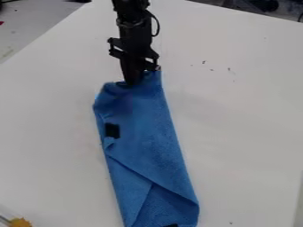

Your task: Unfold the cloth from center to top

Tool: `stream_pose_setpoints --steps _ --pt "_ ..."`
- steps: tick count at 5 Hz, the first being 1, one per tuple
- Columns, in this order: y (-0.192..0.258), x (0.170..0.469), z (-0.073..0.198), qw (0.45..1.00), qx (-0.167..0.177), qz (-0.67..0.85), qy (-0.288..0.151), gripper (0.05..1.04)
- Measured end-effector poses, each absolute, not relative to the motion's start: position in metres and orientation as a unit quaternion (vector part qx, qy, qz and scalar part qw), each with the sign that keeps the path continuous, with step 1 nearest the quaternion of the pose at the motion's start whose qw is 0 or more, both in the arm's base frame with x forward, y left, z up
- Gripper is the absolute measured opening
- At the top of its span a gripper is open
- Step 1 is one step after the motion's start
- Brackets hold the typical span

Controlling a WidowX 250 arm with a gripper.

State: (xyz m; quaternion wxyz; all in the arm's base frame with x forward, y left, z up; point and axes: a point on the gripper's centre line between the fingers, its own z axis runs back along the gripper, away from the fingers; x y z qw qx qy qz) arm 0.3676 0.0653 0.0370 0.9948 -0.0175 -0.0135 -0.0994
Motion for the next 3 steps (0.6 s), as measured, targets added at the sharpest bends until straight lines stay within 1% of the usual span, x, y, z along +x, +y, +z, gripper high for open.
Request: stream_pose_setpoints --steps 1,2,3 --pt "0.080 0.401 0.038 0.993 -0.013 -0.115 -0.027 0.093" --pt "0.094 0.421 0.046 0.992 -0.016 -0.115 -0.056 0.257" --pt "0.115 0.443 0.067 0.993 -0.011 -0.095 -0.072 0.524"
